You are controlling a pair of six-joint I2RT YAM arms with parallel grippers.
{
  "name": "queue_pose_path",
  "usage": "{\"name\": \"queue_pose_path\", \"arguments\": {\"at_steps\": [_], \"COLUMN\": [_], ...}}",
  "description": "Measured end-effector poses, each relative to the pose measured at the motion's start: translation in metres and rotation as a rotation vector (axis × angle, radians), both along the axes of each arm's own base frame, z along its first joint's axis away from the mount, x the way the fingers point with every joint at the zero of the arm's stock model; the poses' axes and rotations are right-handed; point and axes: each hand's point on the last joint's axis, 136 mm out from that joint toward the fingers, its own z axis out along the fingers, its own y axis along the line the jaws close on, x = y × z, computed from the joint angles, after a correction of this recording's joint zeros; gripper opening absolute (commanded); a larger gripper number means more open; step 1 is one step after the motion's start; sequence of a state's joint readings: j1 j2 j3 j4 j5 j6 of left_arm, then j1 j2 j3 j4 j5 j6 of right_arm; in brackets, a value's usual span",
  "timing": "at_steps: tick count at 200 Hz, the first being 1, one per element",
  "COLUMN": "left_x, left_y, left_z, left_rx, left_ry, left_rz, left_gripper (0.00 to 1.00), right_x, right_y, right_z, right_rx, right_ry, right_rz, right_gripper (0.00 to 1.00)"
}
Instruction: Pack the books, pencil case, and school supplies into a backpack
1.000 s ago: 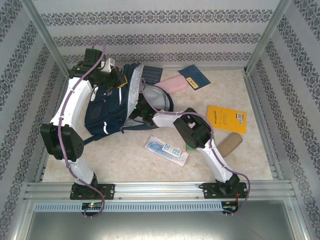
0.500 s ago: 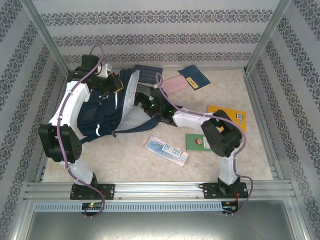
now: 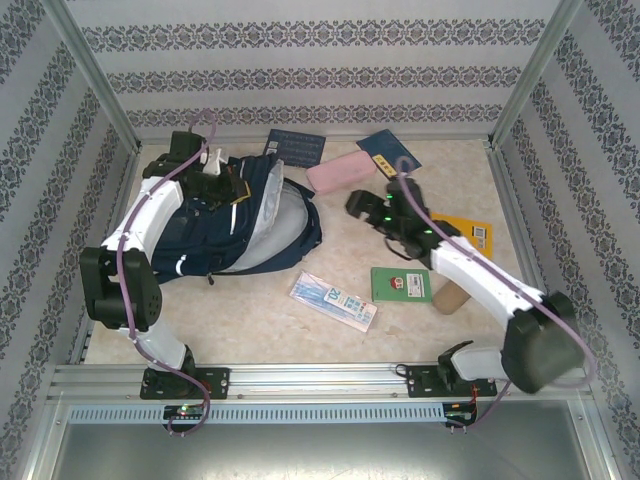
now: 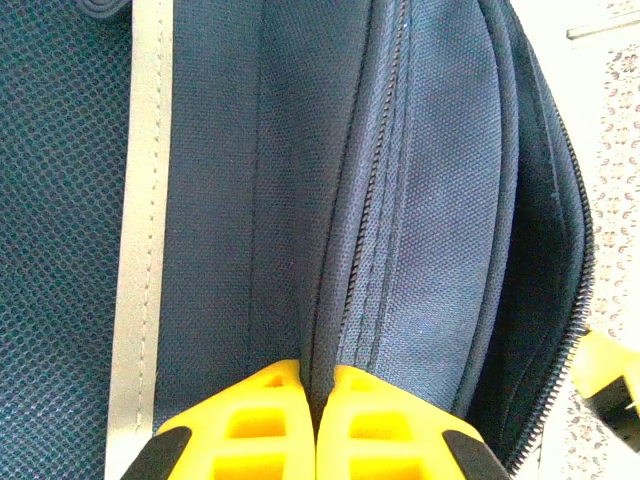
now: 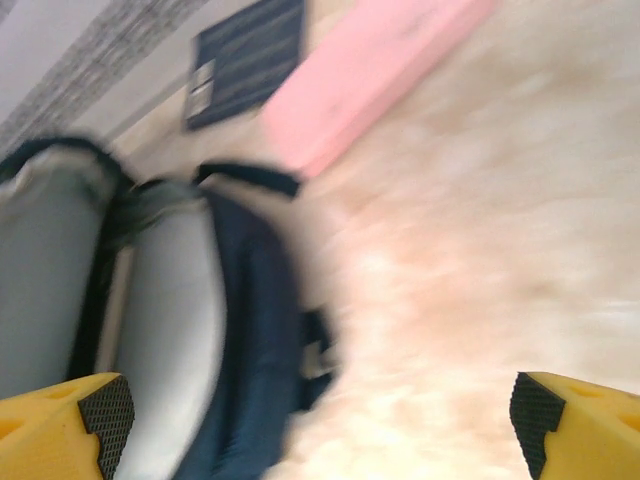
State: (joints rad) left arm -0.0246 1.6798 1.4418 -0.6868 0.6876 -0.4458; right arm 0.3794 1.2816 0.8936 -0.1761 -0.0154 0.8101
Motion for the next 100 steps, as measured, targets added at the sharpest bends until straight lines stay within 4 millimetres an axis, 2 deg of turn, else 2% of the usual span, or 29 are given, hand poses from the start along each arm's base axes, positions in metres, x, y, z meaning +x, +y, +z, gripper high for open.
{"name": "queue_pose_path", "arguments": {"at_steps": [20, 39, 51, 61, 79, 100], "left_x": [-0.004, -0.008, -0.009, -0.009, -0.009, -0.011], "left_y": [-0.002, -0.005, -0.007, -0.007, -0.005, -0.004], "left_z": [-0.01, -0.017, -0.019, -0.02, -0.016, -0.007], "left_rx": [0.011, 0.022, 0.026, 0.037, 0.047, 0.057], "left_ry": [0.011, 0.018, 0.022, 0.018, 0.008, -0.018], "left_rz": [-0.006, -0.021, -0.024, -0.024, -0.016, -0.011], "left_gripper": [0.11, 0.28, 0.42, 0.49, 0.53, 0.59], "right_x": [-0.007, -0.014, -0.014, -0.014, -0.008, 0.003], "right_y": [-0.063, -0.103, -0.119, -0.13, -0.146, -0.157], "right_z": [-0.019, -0.042, -0.054, -0.068, -0.087, -0.098], "right_rx": [-0.048, -0.104, -0.134, -0.159, -0.184, -0.196], "right_ry": [0.042, 0.123, 0.164, 0.215, 0.294, 0.349], "right_rz": [-0.131, -0.2, -0.217, -0.229, -0.241, -0.251], "right_gripper": [0.98, 0.98, 0.98, 0.98, 0.98, 0.98]}}
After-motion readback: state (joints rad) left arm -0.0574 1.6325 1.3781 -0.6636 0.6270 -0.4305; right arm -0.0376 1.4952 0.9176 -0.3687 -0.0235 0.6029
